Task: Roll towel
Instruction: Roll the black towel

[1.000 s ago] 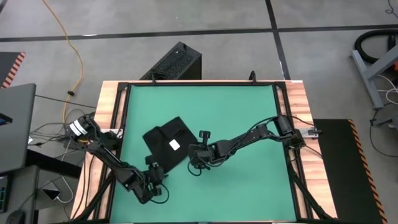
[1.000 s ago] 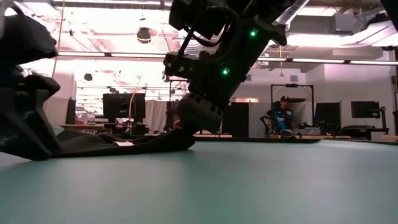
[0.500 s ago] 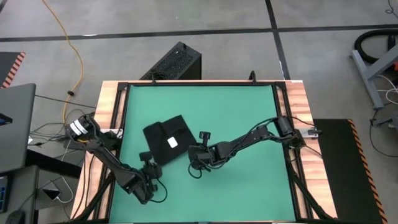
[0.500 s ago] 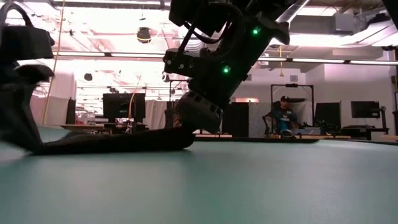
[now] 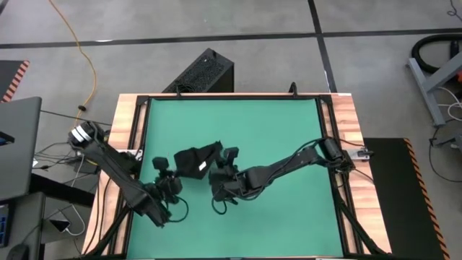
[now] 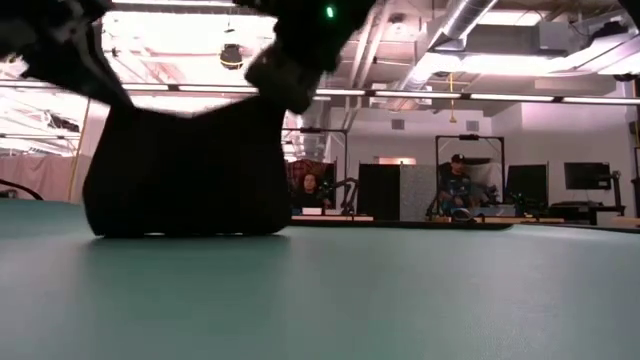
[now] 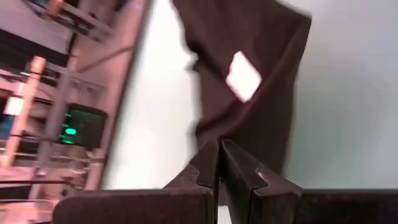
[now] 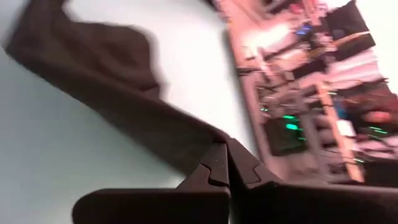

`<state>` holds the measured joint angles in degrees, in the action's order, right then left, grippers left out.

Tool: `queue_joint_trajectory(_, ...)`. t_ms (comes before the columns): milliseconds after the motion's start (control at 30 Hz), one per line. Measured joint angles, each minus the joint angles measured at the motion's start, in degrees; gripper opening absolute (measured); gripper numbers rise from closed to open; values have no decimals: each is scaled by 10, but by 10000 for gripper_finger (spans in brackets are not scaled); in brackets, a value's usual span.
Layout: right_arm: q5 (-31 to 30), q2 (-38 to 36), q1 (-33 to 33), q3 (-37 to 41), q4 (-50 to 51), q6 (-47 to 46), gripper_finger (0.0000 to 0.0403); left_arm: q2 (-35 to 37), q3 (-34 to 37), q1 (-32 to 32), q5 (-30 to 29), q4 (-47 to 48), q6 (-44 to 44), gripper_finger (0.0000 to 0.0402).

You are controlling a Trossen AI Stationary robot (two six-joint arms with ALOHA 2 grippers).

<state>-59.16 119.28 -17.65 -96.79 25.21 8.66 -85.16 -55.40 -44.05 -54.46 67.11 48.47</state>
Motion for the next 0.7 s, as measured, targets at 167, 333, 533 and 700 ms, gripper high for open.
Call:
queue_joint_trajectory(167, -64, 0, 6, -80, 129, -78, 1, 84, 0, 18, -77, 72, -7, 0)
queue_joint_trajectory(333, -85, -1, 14, -133, 221, -176, 1, 170, 2, 64, -154, 80, -66, 0)
queue_joint_trajectory(533, -100, -1, 41, -154, 225, -151, 0, 256, 2, 145, -180, 61, -161, 0)
queue_joint_trajectory(700, -95, -1, 91, -154, 227, -144, 0, 303, 2, 204, -178, 24, -254, 0)
